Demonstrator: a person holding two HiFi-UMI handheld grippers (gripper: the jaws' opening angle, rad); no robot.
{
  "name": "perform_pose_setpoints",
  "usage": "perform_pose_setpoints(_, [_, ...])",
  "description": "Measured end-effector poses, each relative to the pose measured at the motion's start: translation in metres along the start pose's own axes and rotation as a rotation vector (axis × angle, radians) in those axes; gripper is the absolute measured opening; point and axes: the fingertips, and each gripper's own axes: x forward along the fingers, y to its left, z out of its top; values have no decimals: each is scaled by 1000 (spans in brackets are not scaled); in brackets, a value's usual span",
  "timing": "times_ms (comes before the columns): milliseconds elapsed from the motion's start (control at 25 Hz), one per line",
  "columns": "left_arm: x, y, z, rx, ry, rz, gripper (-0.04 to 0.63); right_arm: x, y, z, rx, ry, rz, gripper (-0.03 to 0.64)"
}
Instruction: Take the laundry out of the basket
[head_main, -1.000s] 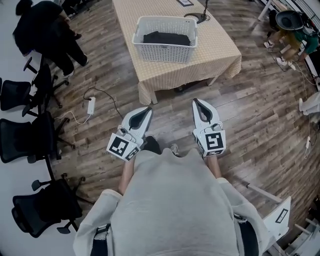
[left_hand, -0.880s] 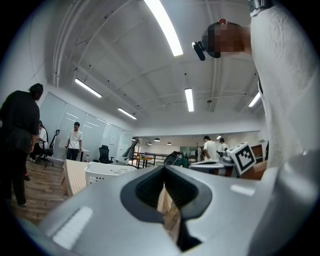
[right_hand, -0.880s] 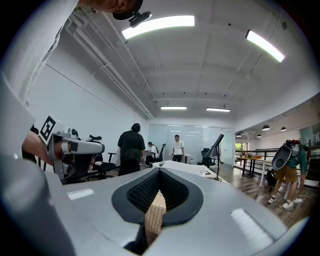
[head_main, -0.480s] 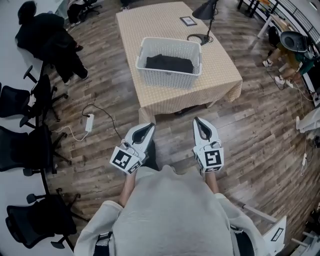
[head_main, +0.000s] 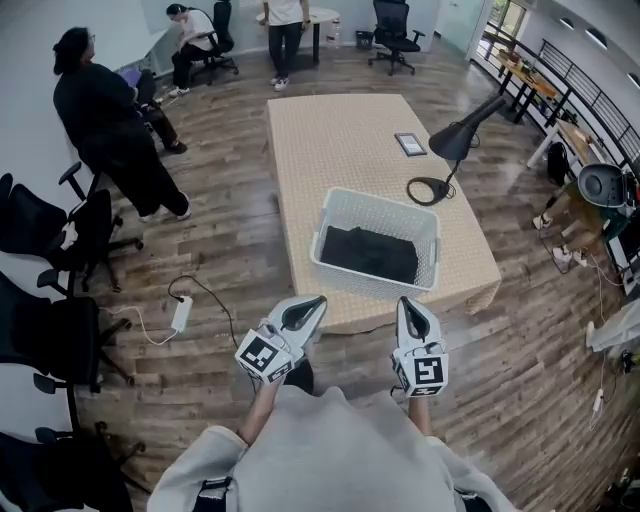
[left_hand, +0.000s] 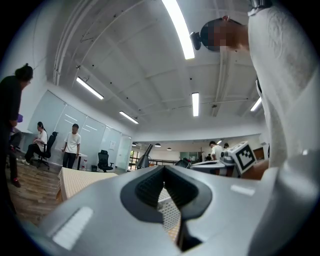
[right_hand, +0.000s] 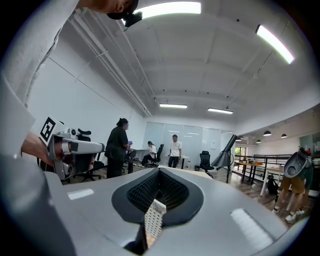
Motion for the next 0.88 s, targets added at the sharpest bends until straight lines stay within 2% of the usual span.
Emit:
perform_pose_setpoints(200, [21, 74, 11, 0, -11, -13, 9, 72, 1, 14, -12, 7, -19, 0])
perform_pose_setpoints(400, [53, 128, 15, 3, -18, -35, 9, 124, -15, 22, -32, 6, -51, 0])
perform_pose_setpoints(600, [82, 151, 8, -15, 8, -83, 9, 139, -33, 16, -7, 27, -109, 0])
perform_pose_setpoints(880, [134, 156, -2, -16, 30, -67, 9, 147, -90, 5, 20, 35, -132, 0])
